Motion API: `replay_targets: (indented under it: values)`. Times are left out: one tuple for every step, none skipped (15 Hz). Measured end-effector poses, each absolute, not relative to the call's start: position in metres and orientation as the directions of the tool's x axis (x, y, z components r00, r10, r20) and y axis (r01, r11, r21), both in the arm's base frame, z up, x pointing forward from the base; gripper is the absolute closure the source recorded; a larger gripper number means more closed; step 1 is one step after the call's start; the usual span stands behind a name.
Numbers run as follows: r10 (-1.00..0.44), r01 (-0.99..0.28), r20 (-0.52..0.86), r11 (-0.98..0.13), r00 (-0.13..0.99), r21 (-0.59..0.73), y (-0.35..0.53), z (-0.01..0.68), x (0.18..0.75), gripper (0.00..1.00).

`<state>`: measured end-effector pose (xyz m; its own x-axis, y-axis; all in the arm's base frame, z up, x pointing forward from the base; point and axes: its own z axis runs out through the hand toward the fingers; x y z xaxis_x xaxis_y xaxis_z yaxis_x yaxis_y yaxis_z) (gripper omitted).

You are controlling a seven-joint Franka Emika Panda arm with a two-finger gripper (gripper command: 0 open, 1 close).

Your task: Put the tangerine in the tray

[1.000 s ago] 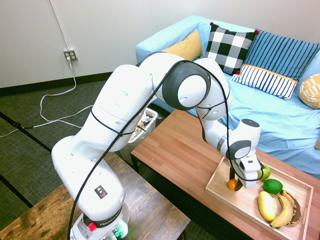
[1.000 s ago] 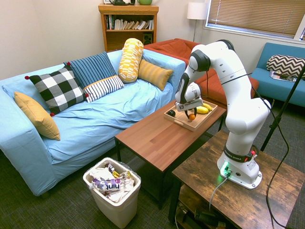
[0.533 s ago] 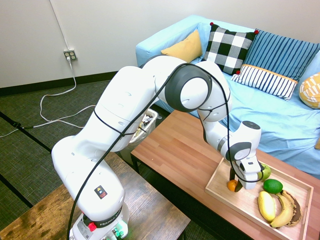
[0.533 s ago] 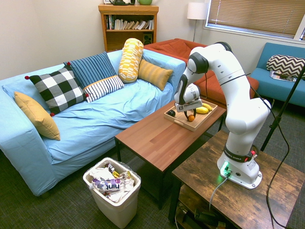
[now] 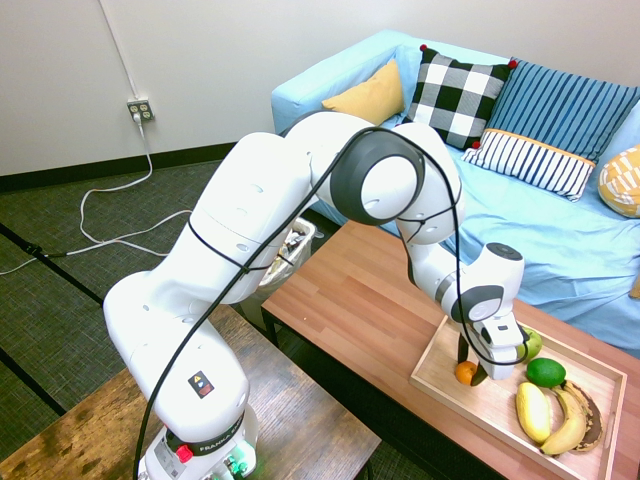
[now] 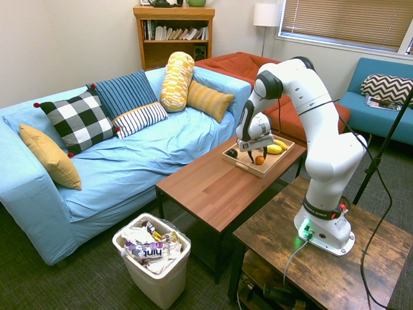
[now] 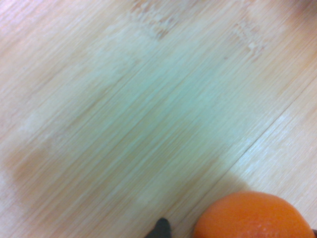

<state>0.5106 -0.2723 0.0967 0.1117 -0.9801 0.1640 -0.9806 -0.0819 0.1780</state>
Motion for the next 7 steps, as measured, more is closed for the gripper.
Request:
replay_targets:
  values:
    - [-0.980, -0.982, 0.167, -0.083, 0.112, 0.171, -0.273, 0.101, 0.512, 0.00]
    - [-0.979, -0.984, 0.172, -0.082, 0.110, 0.159, -0.276, 0.108, 0.514, 0.00]
    - [-0.978, -0.987, 0.179, -0.081, 0.106, 0.142, -0.279, 0.119, 0.517, 0.00]
    - [-0.977, -0.989, 0.189, -0.080, 0.103, 0.127, -0.282, 0.132, 0.519, 0.00]
    - [-0.975, -0.991, 0.200, -0.079, 0.100, 0.112, -0.285, 0.145, 0.521, 0.00]
    - [-0.972, -0.992, 0.210, -0.081, 0.100, 0.099, -0.286, 0.161, 0.523, 0.00]
    - [-0.971, -0.993, 0.218, -0.085, 0.103, 0.087, -0.285, 0.176, 0.525, 0.00]
